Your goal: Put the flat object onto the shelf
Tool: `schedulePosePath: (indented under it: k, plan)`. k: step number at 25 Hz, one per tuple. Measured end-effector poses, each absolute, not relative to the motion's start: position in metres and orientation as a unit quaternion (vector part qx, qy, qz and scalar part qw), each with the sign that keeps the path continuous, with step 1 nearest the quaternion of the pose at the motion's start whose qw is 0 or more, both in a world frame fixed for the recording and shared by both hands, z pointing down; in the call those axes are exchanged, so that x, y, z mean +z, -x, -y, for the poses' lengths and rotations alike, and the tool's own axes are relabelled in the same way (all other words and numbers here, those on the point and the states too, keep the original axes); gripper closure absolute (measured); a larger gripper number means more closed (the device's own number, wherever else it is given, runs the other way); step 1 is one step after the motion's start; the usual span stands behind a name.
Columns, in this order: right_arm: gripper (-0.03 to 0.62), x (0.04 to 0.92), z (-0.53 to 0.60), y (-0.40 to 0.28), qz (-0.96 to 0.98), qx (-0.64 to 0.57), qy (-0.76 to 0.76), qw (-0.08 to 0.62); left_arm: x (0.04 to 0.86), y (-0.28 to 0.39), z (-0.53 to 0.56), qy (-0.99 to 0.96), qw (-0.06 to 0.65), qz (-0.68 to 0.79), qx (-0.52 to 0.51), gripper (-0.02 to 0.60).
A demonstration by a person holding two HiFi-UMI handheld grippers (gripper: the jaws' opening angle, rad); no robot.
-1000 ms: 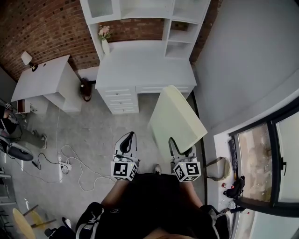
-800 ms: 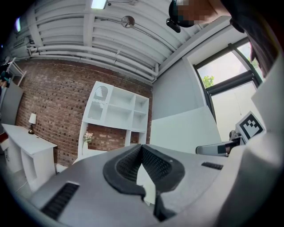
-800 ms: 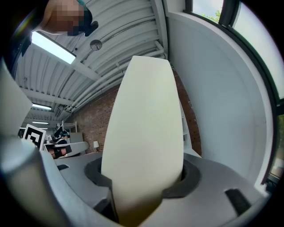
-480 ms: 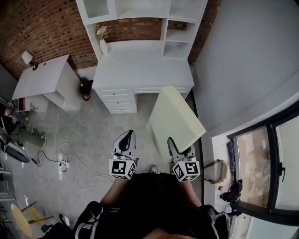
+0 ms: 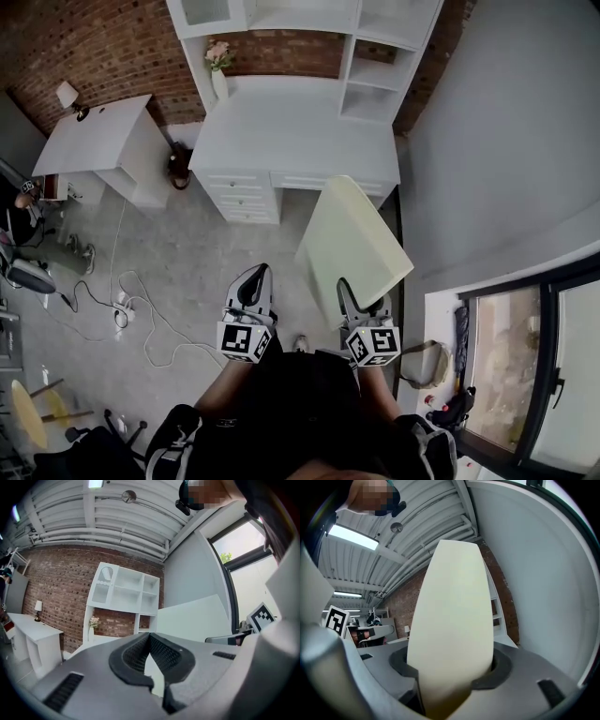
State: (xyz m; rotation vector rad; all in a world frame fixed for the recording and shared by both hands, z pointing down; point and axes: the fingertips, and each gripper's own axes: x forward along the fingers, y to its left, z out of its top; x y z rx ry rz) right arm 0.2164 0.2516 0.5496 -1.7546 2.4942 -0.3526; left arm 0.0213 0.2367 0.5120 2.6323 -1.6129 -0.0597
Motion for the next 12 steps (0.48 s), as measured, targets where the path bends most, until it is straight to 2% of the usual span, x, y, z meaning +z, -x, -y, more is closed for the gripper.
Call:
schedulePosePath:
  k: [12]
  plan:
    - [0.306,0.544,-0.082,-0.183,-0.808,-0.095,0.581,0.011,0.509,0.013,-0.053,-0.855,0.031,0.516,-0.047,0.572]
